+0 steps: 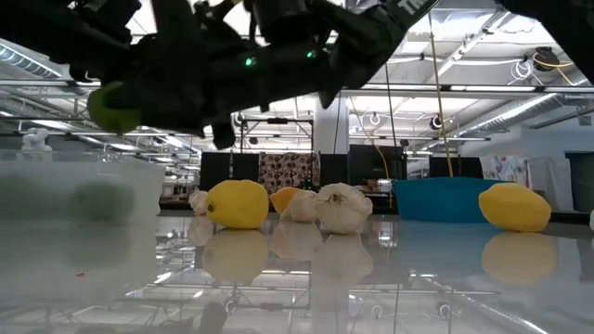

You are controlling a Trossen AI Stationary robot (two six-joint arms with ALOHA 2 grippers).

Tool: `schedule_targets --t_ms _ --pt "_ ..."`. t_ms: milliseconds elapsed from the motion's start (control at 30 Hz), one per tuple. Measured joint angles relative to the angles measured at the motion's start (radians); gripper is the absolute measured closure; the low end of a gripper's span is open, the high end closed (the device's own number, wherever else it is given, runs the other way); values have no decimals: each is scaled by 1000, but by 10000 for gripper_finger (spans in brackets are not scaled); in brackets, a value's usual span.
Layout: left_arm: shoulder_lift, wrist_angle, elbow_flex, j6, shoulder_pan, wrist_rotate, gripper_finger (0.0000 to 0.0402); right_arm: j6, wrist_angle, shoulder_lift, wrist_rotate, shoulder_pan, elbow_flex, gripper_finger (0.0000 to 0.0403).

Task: Sort produce into baskets
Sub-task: Put the green lime into the transparent bin, then put the yellow lemon into the blue bin

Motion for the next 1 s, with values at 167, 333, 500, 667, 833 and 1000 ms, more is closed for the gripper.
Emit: schedule_targets --t_ms 167,333,500,667,833,1000 --pt "0 -22 0 -27 26 56 135 -11 2 14 1 -23 22 229" --pt "0 -96 0 -101 59 115 135 -19 2 14 5 -52 22 185" --pt "0 -173 0 -178 88 176 135 -19 -38 14 1 -66 22 148" --pt "0 -189 0 -203 101 206 135 -89 -217 -54 -73 -87 21 128" --pt "0 -183 1 -175 131 206 135 -144 -570 -183 -78 -125 22 128" --pt "-1 -171 2 -112 209 207 135 -160 -909 -308 -70 -171 21 133"
